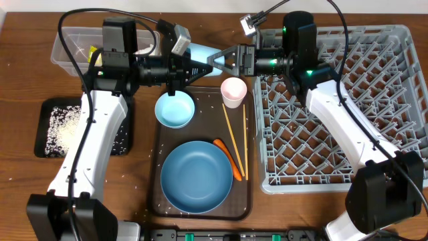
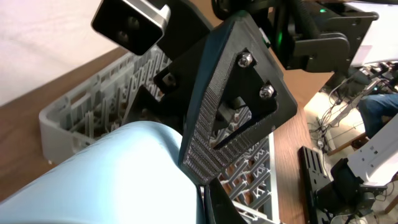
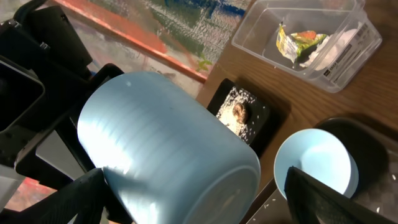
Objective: Sort waste into correct bins and load items into the dishwasher rack
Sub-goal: 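Hold the cup with left gripper while right gripper grasps it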
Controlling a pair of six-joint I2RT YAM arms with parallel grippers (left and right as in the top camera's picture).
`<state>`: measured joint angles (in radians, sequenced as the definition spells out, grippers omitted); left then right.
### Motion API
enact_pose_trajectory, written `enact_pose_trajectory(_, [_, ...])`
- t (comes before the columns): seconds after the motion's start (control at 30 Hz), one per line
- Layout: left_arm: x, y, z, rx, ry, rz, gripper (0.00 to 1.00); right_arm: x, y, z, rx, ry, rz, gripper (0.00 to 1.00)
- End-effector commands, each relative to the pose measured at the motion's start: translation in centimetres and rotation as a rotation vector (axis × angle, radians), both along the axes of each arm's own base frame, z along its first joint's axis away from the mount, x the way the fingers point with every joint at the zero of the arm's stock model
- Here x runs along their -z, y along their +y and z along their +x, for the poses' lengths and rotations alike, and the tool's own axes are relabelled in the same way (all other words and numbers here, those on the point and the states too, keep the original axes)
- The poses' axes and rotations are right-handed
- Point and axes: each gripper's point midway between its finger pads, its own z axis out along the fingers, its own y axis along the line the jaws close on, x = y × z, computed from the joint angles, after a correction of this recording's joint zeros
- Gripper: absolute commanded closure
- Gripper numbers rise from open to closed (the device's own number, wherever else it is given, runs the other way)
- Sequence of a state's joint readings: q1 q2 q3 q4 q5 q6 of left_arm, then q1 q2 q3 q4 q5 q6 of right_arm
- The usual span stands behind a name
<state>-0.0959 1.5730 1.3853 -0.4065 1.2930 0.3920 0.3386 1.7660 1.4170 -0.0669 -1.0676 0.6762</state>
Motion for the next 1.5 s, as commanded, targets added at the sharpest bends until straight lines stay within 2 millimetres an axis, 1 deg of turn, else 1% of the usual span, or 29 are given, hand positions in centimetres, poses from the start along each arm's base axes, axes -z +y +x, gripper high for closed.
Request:
enact_pose_trajectory(0.0, [-2.8, -0.9, -1.4, 0.099, -0.063, -0.077, 0.94, 1.5, 1.5, -1.3, -0.057, 0.011, -0.016, 0.13])
enact_pose_trajectory(0.13, [-2.8, -0.9, -1.4, 0.098, -0.064, -0.076, 0.94, 1.1, 2.7, -1.8, -0.076, -0.025, -0.008, 0.09])
enact_pose_trajectory(0.27, [-2.8, -0.9, -1.4, 0.100, -0.064, -0.076, 0.94, 0.5, 3.6, -2.0, -0.079, -0.058, 0.004, 0.09])
enact_pose_trajectory(0.37, [-2.8, -0.9, -1.4, 0.100, -0.064, -0.076, 0.94, 0.2, 4.1, -2.3, -0.088, -0.062, 0.016, 0.20])
enact_pose_trajectory(0.47, [-2.7, -0.9, -1.3, 0.093, -0.066, -0.071, 0.94, 0.1, 4.5, -2.6, -0.097, -0.058, 0.018, 0.24])
enact_pose_trajectory(0.57, [-2.5, -0.9, -1.0, 0.077, -0.068, -0.060, 0.94, 0.2, 4.7, -3.1, -0.114, -0.046, 0.017, 0.26])
enact_pose_trajectory(0.67, [-2.6, -0.9, -0.9, 0.076, -0.077, -0.060, 0.94, 0.6, 4.8, -3.4, -0.120, -0.023, 0.007, 0.25])
enact_pose_trajectory(0.77, [-2.7, -0.9, -0.9, 0.076, -0.085, -0.060, 0.94, 0.8, 5.2, -3.9, -0.137, -0.039, -0.001, 0.20])
enact_pose_trajectory(0.87, [-2.7, -0.9, -0.9, 0.076, -0.085, -0.060, 0.94, 0.9, 5.7, -4.1, -0.136, -0.045, -0.005, 0.20])
enact_pose_trajectory(0.93, [-2.7, -0.9, -0.9, 0.076, -0.085, -0.060, 0.94, 0.9, 5.8, -4.1, -0.136, -0.049, -0.005, 0.25])
enact_pose_trajectory(1.07, [-2.7, -0.9, -0.9, 0.076, -0.085, -0.060, 0.94, 0.9, 5.8, -4.1, -0.135, -0.048, -0.005, 0.39])
enact_pose_trajectory(1.17, [-2.7, -0.9, -0.9, 0.076, -0.085, -0.060, 0.93, 0.9, 5.8, -4.1, -0.135, -0.049, -0.005, 0.45])
enact_pose_trajectory(1.3, [-2.7, -0.9, -0.9, 0.075, -0.085, -0.060, 0.83, 0.9, 5.6, -3.9, -0.131, -0.050, -0.005, 0.48])
enact_pose_trajectory(1.33, [-2.7, -0.9, -0.9, 0.075, -0.085, -0.060, 0.77, 0.9, 5.5, -3.8, -0.127, -0.050, -0.005, 0.48])
enact_pose_trajectory(1.4, [-2.7, -0.9, -0.9, 0.076, -0.085, -0.060, 0.71, 0.9, 5.2, -3.5, -0.118, -0.050, -0.005, 0.49])
enact_pose_trajectory(1.47, [-2.7, -0.9, -0.9, 0.076, -0.086, -0.060, 0.69, 0.8, 4.8, -3.1, -0.107, -0.049, -0.005, 0.49])
